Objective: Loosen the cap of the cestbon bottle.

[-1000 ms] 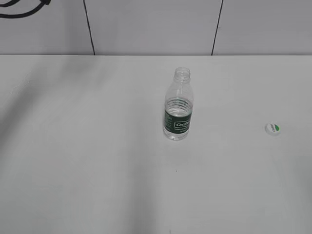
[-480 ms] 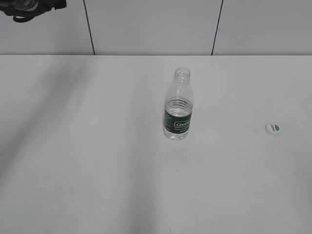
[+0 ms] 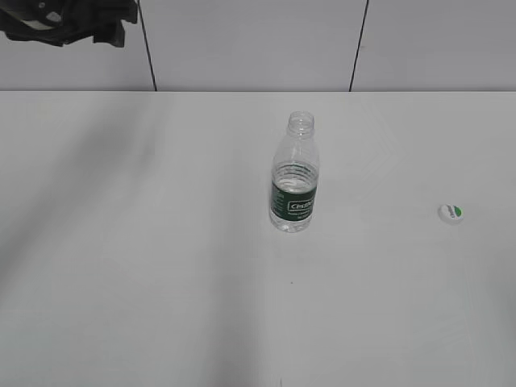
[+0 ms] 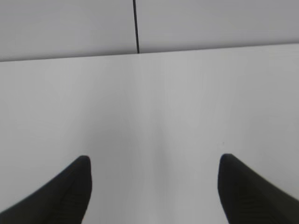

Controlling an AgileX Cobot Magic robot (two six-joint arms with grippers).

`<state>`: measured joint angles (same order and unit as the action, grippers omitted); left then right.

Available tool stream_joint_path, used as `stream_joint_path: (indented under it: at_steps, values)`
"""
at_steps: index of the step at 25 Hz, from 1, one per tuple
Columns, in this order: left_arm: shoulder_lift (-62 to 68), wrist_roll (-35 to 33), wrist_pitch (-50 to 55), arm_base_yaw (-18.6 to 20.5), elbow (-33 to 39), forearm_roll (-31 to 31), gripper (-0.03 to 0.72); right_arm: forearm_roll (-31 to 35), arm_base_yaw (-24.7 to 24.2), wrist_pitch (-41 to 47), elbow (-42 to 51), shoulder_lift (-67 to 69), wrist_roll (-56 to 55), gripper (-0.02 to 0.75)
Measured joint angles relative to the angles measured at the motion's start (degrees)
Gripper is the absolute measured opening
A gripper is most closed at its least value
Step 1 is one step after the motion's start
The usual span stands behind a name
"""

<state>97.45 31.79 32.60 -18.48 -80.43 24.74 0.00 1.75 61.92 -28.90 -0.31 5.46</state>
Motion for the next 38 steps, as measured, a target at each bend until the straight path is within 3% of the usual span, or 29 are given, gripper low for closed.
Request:
stream_joint_path:
  at_steps: [4, 9, 16, 21, 31, 38]
  values:
    - [-4.54, -7.42, 10.35, 0.06, 0.0, -4.23, 0.499, 0.0, 0.0, 0.0, 0.0, 0.0, 0.0, 0.459]
    - [-9.58, -19.71, 23.17, 3.98, 0.15, -11.91, 0.499, 0.0, 0.05, 0.0, 0.0, 0.0, 0.0, 0.459]
    - [-22.62, -28.77, 26.61, 11.47, 8.82, -18.69, 0.499, 0.0, 0.11, 0.0, 0.0, 0.0, 0.0, 0.459]
    - [-35.18, -30.12, 25.13, 14.54, 18.94, -18.77, 0.499, 0.0, 0.11, 0.0, 0.0, 0.0, 0.0, 0.459]
    - [-61.91, -30.18, 21.48, 14.92, 39.12, -20.03, 0.498, 0.31, 0.11, 0.0, 0.0, 0.0, 0.0, 0.459]
    - [-77.87, -30.18, 23.21, 14.92, 44.23, -23.15, 0.498, 0.31, 0.11, 0.0, 0.0, 0.0, 0.0, 0.459]
